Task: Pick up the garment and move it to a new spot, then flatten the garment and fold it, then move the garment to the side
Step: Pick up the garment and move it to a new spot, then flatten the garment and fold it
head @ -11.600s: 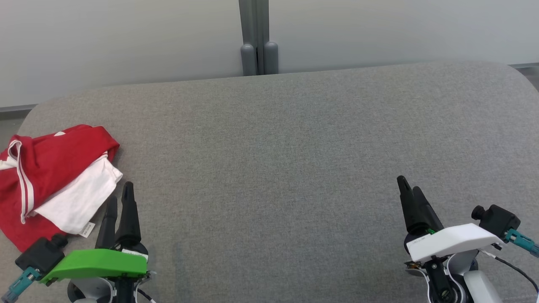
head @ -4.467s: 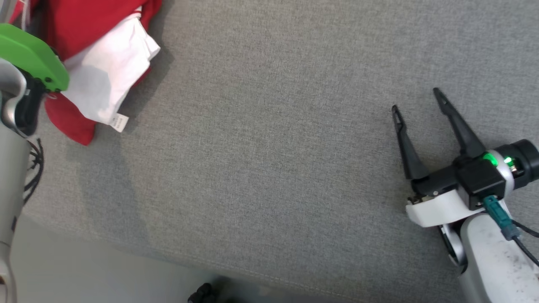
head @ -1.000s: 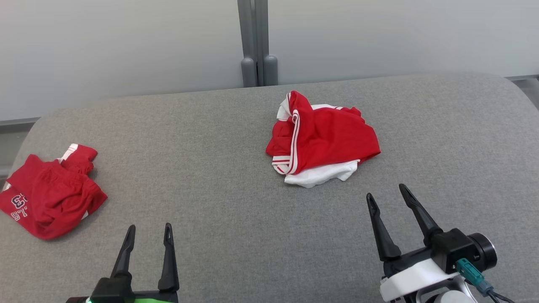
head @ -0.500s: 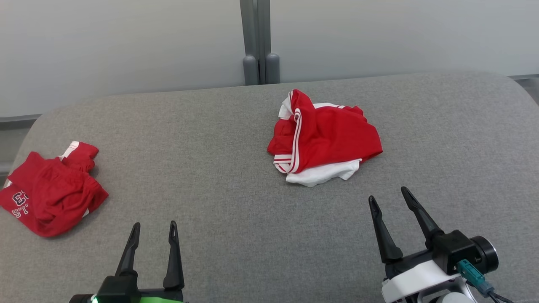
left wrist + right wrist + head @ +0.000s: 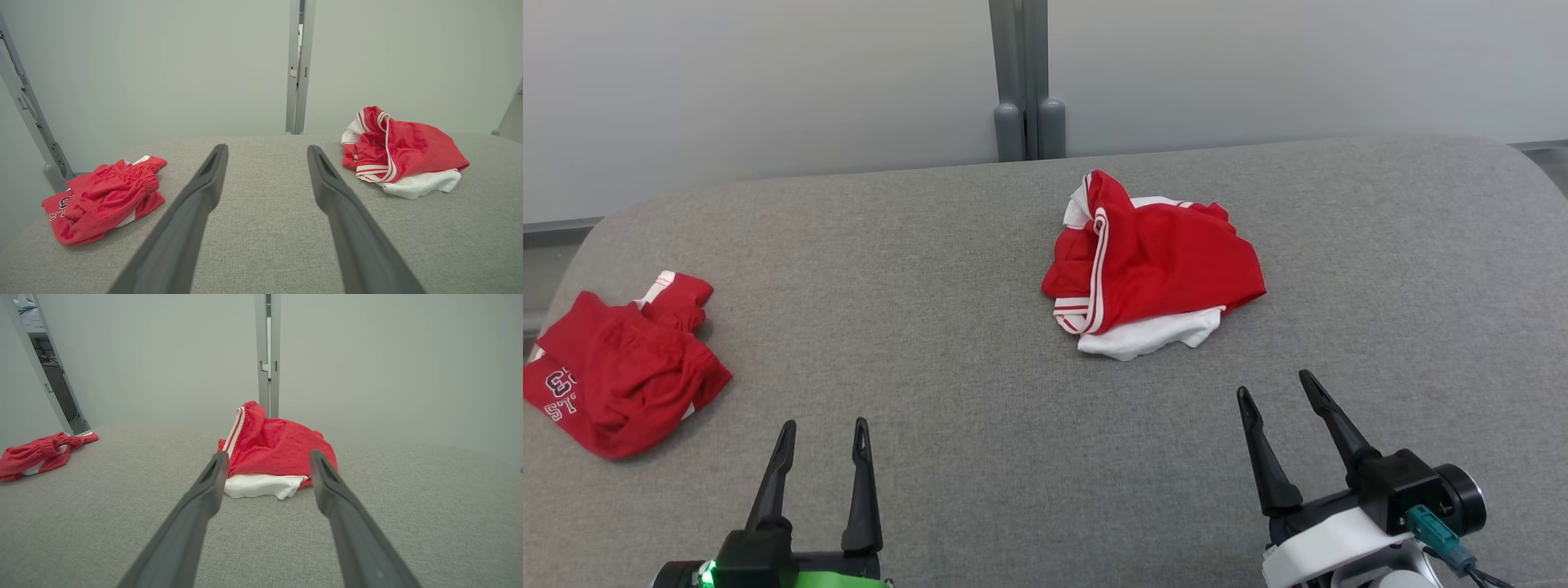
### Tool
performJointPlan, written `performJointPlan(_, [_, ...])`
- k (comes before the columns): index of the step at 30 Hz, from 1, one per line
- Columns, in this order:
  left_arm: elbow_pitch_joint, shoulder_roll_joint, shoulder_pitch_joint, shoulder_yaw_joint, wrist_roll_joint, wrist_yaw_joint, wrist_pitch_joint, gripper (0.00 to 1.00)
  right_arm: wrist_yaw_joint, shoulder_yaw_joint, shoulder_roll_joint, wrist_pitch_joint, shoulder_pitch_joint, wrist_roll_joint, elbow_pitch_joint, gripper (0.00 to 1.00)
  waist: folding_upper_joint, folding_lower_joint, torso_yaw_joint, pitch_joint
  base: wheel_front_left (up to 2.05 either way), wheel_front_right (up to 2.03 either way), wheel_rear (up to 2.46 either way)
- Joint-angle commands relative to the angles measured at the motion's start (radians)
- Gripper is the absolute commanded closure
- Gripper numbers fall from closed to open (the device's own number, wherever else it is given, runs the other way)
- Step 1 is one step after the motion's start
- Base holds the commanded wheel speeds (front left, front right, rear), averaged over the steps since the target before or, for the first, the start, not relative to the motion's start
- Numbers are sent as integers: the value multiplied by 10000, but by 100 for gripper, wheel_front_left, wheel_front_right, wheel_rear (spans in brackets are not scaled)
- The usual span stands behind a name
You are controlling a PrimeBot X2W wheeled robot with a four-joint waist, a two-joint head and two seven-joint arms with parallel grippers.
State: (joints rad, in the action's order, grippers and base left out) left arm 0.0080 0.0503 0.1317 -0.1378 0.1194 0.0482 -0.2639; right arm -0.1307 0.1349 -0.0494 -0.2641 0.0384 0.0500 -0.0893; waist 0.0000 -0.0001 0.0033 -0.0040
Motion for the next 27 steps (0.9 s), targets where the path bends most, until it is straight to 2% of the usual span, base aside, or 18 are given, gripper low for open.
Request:
performJointPlan(1, [12, 3, -133, -2, -54, 0, -8, 0, -1, 7, -18, -6, -1, 45, -22, 0, 0, 1, -11, -1, 0, 0, 0])
performJointPlan(27, [268, 2, -187, -95, -125, -66, -8, 0, -1, 100, -18, -6, 43, -14, -88, 0, 0, 1, -7, -100, 0, 0, 0])
